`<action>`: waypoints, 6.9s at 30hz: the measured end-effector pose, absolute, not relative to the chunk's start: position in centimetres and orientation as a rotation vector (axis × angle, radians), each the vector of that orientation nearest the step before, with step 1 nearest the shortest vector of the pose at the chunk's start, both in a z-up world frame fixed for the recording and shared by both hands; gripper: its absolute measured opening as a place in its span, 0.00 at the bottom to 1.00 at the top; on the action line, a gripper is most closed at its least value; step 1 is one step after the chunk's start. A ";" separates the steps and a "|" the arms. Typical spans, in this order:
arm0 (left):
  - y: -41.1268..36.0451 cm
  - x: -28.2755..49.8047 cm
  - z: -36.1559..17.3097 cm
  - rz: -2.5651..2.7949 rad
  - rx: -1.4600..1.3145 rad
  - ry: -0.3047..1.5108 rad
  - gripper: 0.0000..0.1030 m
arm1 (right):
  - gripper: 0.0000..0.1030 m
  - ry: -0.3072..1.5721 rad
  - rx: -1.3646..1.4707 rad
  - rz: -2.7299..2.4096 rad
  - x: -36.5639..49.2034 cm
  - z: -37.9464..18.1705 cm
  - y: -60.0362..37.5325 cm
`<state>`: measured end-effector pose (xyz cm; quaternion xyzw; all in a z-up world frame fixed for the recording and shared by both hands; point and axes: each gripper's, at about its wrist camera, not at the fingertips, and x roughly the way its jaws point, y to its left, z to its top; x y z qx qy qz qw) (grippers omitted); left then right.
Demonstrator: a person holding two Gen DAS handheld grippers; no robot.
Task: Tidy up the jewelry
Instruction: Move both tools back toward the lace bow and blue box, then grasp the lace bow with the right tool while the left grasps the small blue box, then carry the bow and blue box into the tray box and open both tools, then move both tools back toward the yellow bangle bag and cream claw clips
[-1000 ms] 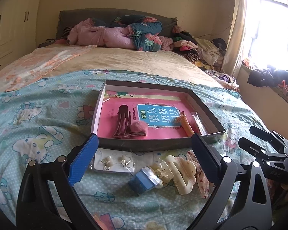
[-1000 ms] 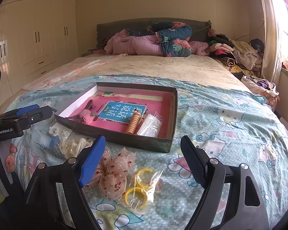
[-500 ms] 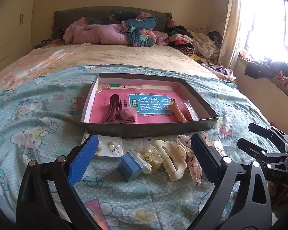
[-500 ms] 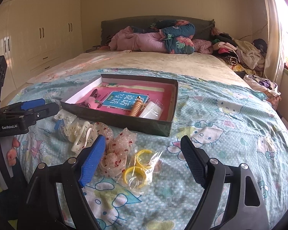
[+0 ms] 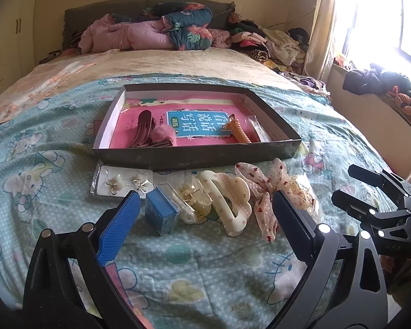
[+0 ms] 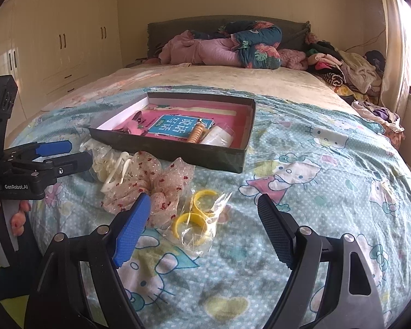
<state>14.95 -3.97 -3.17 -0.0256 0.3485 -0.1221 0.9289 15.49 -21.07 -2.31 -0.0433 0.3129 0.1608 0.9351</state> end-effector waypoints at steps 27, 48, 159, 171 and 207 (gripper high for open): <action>-0.9 16.4 -5.7 -0.150 -0.144 0.796 0.51 | 0.74 0.665 -0.187 0.442 17.4 -4.2 -16.9; -0.9 18.4 -6.1 -0.220 -0.142 0.781 0.36 | 0.10 0.692 -0.249 0.500 18.0 -5.9 -15.2; -4.8 29.8 -3.2 -0.326 -0.167 0.736 0.29 | 0.07 0.688 -0.125 0.193 34.7 -3.2 -17.4; -5.1 29.8 -3.8 -0.336 -0.157 0.753 0.29 | 0.11 0.708 -0.106 0.183 35.3 -4.0 -17.7; -3.3 25.6 -1.5 -0.278 -0.175 0.669 0.73 | 0.66 0.619 -0.065 0.190 28.3 -0.7 -19.4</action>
